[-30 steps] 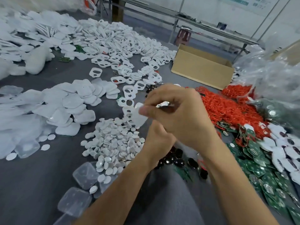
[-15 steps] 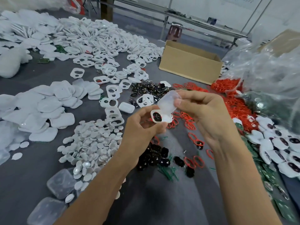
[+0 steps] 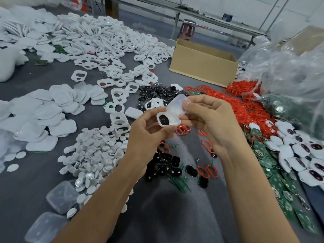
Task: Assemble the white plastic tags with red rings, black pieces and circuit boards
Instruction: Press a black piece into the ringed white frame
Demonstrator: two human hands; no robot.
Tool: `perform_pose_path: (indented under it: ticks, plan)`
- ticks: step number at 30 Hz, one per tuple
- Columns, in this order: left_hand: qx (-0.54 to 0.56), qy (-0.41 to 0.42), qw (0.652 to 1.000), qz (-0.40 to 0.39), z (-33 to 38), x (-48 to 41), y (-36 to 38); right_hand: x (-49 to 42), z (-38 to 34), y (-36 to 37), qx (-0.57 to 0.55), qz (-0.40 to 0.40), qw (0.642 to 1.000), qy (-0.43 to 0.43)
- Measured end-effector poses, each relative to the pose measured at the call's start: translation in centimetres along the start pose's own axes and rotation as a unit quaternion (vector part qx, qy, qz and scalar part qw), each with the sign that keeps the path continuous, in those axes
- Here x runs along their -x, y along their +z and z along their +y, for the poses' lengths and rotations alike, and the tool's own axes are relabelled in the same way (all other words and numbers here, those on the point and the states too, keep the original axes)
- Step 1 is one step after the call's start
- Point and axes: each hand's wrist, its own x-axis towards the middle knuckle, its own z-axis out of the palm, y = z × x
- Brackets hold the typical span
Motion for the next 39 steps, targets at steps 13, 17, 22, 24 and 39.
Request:
perform_pose_path:
  ticks: [13, 17, 22, 24, 39]
  plan:
    - [-0.010, -0.009, 1.000, 0.001, -0.5, -0.1, 0.0, -0.5, 0.6, -0.3, -0.009, -0.007, 1.000, -0.008]
    - [-0.005, 0.001, 1.000, 0.000, -0.4, -0.2, 0.0, -0.8, 1.0, -0.4, -0.017, 0.010, 1.000, -0.009]
    - [-0.013, -0.002, 1.000, -0.011, -0.7, -0.3, -0.2, -0.9, 1.3, -1.0, 0.173, 0.030, 0.978, -0.111]
    - [-0.015, -0.011, 1.000, -0.024, -0.8, -0.3, -0.2, -0.9, 1.3, -1.1, 0.248, 0.012, 0.957, -0.149]
    - [-0.027, -0.036, 0.995, -0.088, -0.6, 0.1, -0.1, -0.8, 1.9, 0.0, 0.384, -0.067, 0.889, -0.239]
